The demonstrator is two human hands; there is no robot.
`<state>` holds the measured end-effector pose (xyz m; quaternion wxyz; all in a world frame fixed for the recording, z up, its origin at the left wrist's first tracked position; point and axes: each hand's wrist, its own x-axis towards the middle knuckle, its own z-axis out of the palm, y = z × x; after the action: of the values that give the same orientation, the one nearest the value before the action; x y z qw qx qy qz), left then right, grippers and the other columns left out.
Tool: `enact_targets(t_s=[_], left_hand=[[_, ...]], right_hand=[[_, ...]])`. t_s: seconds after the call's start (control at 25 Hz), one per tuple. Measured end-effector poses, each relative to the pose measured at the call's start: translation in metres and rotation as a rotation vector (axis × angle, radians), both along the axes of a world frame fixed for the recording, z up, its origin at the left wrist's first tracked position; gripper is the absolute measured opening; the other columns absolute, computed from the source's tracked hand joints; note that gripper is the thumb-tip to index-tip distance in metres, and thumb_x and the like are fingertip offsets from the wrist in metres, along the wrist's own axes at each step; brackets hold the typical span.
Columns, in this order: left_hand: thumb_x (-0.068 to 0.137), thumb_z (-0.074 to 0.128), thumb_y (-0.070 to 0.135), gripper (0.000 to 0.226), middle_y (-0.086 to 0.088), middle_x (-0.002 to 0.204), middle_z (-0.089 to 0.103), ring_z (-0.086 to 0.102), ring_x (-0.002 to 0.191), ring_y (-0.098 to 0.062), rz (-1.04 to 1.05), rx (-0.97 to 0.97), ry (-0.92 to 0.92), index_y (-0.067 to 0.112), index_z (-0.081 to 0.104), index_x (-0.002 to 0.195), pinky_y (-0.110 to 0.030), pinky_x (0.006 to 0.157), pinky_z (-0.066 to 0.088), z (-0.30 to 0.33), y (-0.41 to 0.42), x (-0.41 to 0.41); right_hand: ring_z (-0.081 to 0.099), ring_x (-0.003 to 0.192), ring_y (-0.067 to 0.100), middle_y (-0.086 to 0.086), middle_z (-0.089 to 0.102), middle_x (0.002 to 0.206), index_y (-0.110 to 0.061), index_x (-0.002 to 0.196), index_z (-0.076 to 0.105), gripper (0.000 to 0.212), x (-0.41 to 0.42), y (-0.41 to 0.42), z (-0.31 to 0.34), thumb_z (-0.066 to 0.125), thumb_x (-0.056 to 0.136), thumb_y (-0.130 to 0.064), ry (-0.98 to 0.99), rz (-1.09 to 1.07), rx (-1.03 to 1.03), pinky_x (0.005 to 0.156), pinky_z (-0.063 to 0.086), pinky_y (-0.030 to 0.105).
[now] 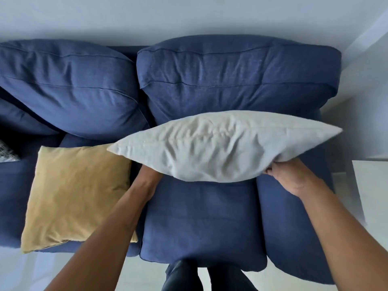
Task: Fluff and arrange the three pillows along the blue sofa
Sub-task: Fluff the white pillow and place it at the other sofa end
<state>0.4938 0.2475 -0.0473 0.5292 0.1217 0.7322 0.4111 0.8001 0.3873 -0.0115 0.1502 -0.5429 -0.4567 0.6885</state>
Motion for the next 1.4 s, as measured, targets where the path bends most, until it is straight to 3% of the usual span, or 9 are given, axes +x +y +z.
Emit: enact_targets(t_s=[0.12, 0.16, 0.2, 0.24, 0.4, 0.6, 1.0, 1.2, 1.4], left_hand=[[0.091, 0.07, 0.024, 0.037, -0.007, 0.122, 0.075, 0.069, 0.102, -0.019, -0.043, 0.067, 0.045, 0.028, 0.069, 0.128, -0.047, 0.096, 0.058, -0.023, 0.029, 0.0], [0.091, 0.064, 0.022, 0.038, -0.01, 0.126, 0.074, 0.068, 0.101, -0.019, -0.036, 0.061, 0.025, 0.026, 0.07, 0.128, -0.05, 0.099, 0.058, -0.035, 0.038, -0.003], [0.092, 0.06, 0.021, 0.039, -0.011, 0.124, 0.075, 0.068, 0.099, -0.019, -0.023, 0.04, 0.008, 0.023, 0.07, 0.13, -0.051, 0.099, 0.058, -0.046, 0.048, -0.003], [0.094, 0.057, 0.019, 0.039, -0.008, 0.117, 0.077, 0.069, 0.098, -0.02, -0.01, 0.021, 0.002, 0.019, 0.069, 0.131, -0.05, 0.098, 0.059, -0.057, 0.059, -0.005], [0.097, 0.051, 0.017, 0.023, 0.002, 0.083, 0.071, 0.063, 0.083, -0.016, 0.011, -0.04, 0.01, 0.016, 0.072, 0.107, -0.038, 0.086, 0.054, -0.089, 0.104, -0.014], [0.094, 0.054, 0.018, 0.02, 0.001, 0.101, 0.064, 0.056, 0.093, -0.018, -0.028, -0.146, 0.017, 0.014, 0.067, 0.109, -0.042, 0.086, 0.053, -0.149, 0.124, -0.026], [0.099, 0.06, 0.026, 0.034, 0.007, 0.116, 0.065, 0.06, 0.095, -0.005, -0.046, -0.205, 0.02, 0.016, 0.062, 0.131, -0.05, 0.101, 0.06, -0.165, 0.122, -0.019], [0.096, 0.061, 0.038, 0.046, -0.002, 0.127, 0.07, 0.061, 0.128, -0.037, -0.116, -0.189, 0.134, 0.022, 0.062, 0.139, -0.044, 0.105, 0.051, -0.141, 0.097, -0.017], [0.104, 0.055, 0.028, 0.02, 0.016, 0.12, 0.068, 0.057, 0.121, -0.014, -0.179, -0.185, 0.2, 0.038, 0.068, 0.116, -0.021, 0.093, 0.046, -0.096, 0.045, 0.006]], right_hand=[[0.055, 0.087, 0.041, 0.034, 0.069, 0.104, 0.01, 0.112, 0.061, 0.028, -0.024, 0.016, -0.033, 0.044, 0.091, 0.001, -0.18, -0.061, 0.018, 0.101, 0.052, 0.069], [0.049, 0.086, 0.052, 0.006, 0.053, 0.094, 0.013, 0.116, 0.055, 0.035, -0.03, 0.023, -0.049, 0.043, 0.088, -0.003, -0.213, -0.103, 0.023, 0.101, 0.044, 0.076], [0.046, 0.096, 0.065, 0.038, 0.034, 0.138, 0.012, 0.122, 0.054, 0.038, -0.035, 0.03, -0.064, 0.044, 0.089, -0.005, -0.246, -0.161, -0.014, 0.101, 0.04, 0.079], [0.049, 0.108, 0.066, 0.042, 0.059, 0.128, 0.008, 0.126, 0.056, 0.038, -0.041, 0.035, -0.077, 0.046, 0.092, -0.006, -0.257, -0.223, -0.035, 0.101, 0.041, 0.078], [0.07, 0.106, 0.024, -0.001, 0.072, 0.125, -0.026, 0.135, 0.062, 0.037, -0.064, 0.057, -0.119, 0.051, 0.1, -0.027, -0.268, -0.325, -0.127, 0.089, 0.063, 0.049], [0.064, 0.115, 0.021, -0.005, 0.069, 0.123, -0.04, 0.105, 0.069, 0.019, -0.08, 0.067, -0.178, 0.052, 0.096, -0.04, -0.308, -0.255, -0.21, 0.082, 0.059, 0.041], [0.063, 0.124, 0.026, -0.006, 0.07, 0.122, -0.042, 0.094, 0.067, 0.021, -0.086, 0.065, -0.186, 0.055, 0.097, -0.025, -0.232, -0.266, -0.109, 0.108, 0.051, 0.055], [0.06, 0.13, 0.019, -0.012, 0.071, 0.125, -0.041, 0.098, 0.069, 0.012, -0.077, 0.05, -0.15, 0.058, 0.1, -0.038, -0.177, -0.244, -0.055, 0.11, 0.048, 0.051], [0.054, 0.137, 0.009, -0.01, 0.061, 0.147, -0.021, 0.147, 0.056, 0.044, -0.063, 0.021, -0.109, 0.058, 0.105, -0.034, -0.138, -0.192, 0.025, 0.122, 0.037, 0.049]])
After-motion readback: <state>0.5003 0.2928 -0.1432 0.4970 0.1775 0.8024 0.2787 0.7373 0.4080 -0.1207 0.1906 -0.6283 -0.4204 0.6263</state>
